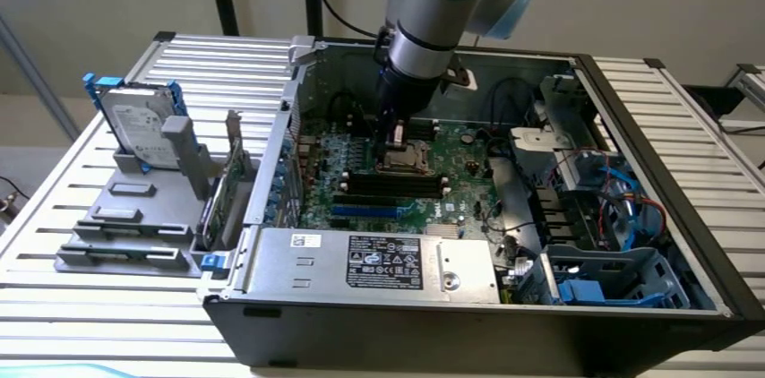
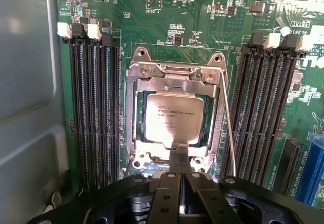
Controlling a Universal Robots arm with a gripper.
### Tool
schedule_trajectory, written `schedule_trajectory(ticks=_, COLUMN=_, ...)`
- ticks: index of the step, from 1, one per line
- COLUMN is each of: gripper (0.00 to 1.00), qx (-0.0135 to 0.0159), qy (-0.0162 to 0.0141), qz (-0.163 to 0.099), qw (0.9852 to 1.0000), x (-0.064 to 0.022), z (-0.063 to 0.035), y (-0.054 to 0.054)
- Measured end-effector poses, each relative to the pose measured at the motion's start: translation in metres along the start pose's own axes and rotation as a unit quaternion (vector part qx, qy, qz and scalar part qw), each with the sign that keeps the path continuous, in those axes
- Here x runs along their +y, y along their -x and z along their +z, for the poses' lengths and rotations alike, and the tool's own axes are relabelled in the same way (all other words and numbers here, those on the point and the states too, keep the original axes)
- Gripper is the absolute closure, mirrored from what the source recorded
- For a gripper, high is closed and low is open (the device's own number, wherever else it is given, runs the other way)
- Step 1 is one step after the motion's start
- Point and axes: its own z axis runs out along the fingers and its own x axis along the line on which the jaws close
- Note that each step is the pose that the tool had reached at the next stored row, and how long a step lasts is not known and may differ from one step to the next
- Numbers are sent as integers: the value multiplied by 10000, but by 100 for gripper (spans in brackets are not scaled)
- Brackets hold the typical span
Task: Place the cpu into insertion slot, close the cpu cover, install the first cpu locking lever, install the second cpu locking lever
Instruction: 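Close the cpu cover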
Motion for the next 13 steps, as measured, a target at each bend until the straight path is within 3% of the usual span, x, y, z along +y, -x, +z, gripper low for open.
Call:
schedule_trajectory(ticks=10, gripper=89, qx=21, qy=-12, qz=-3, qw=10000, x=-205, z=-102, y=96)
schedule_trajectory(ticks=13, gripper=89, qx=21, qy=-12, qz=-3, qw=10000, x=-219, z=-103, y=98)
